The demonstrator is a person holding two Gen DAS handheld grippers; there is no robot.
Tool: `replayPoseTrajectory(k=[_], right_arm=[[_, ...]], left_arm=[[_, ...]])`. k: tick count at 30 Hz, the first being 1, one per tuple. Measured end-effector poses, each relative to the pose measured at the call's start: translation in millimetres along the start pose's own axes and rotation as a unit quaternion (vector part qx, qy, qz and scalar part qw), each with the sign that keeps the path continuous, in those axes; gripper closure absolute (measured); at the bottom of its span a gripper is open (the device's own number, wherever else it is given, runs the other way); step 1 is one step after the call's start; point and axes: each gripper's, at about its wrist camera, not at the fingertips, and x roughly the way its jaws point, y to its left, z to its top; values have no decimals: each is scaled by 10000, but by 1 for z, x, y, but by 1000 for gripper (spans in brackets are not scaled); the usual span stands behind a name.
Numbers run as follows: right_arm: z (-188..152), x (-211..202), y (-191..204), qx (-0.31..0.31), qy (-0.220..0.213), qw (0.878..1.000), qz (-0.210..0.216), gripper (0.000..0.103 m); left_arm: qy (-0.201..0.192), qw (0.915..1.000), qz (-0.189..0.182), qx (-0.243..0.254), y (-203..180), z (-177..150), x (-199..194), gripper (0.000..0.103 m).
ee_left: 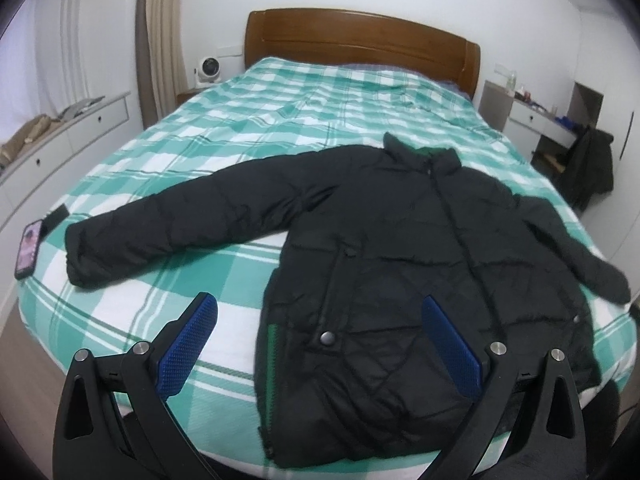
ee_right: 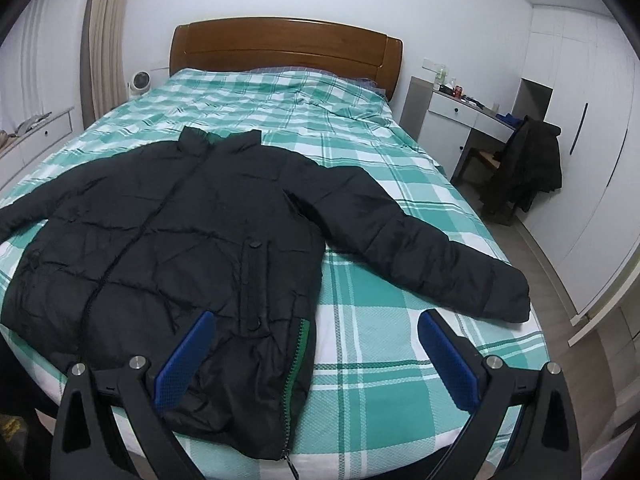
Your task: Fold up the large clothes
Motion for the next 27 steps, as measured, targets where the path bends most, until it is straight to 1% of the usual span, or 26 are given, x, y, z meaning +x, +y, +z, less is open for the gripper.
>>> replayPoseTrajectory(k=[3,5,7,8,10,11,12,14,16,17,18,19,20,21,23,24,27], right_arm=[[-5,1,-5,120,49,9999,86,0],[-11,8,-8,175,234,9993,250,0],[-21,18,-14,329,555,9955,688,0],[-26,24,-16,428,731,9919,948,0],[-38,40,-19,641,1100,9813,1444,0],[-45,50,-20,718,1269,9770,1558,0],[-50,57,-19,746,1392,9746,1585,0],[-60,73,-17,821,1639,9685,1685,0],[-69,84,-16,1017,1770,9592,1957,0],[-72,88,-15,1102,1817,9551,2065,6],[-75,91,-14,1209,1870,9499,2191,34],[-77,93,-15,1285,1937,9467,2230,51],[-78,93,-16,1342,1939,9452,2259,61],[-78,92,-17,1379,1926,9443,2286,65],[-77,89,-15,1320,1907,9447,2320,72],[-76,87,-14,1228,1898,9467,2295,74],[-75,83,-8,975,1915,9512,2214,76]], left_arm=[[224,9997,119,-71,12,-12,10,1],[506,9985,87,-210,24,-25,20,1],[896,9950,-146,-408,34,-41,30,1],[1196,9904,-418,-546,39,-52,39,1],[1516,9835,-734,-654,42,-65,52,1],[1654,9811,-745,-679,42,-71,58,1],[1768,9798,-672,-648,40,-76,66,1],[1888,9793,-489,-543,38,-82,77,2],[1978,9776,-472,-540,36,-85,85,6],[2042,9752,-616,-586,36,-87,89,19],[2096,9730,-740,-627,35,-89,91,34],[2121,9713,-836,-673,35,-90,92,40],[2111,9711,-863,-704,34,-91,91,46],[2099,9711,-896,-693,35,-91,90,55],[2107,9704,-967,-670,34,-92,89,63],[2103,9706,-972,-646,34,-92,88,67],[2108,9709,-983,-564,34,-92,84,73]])
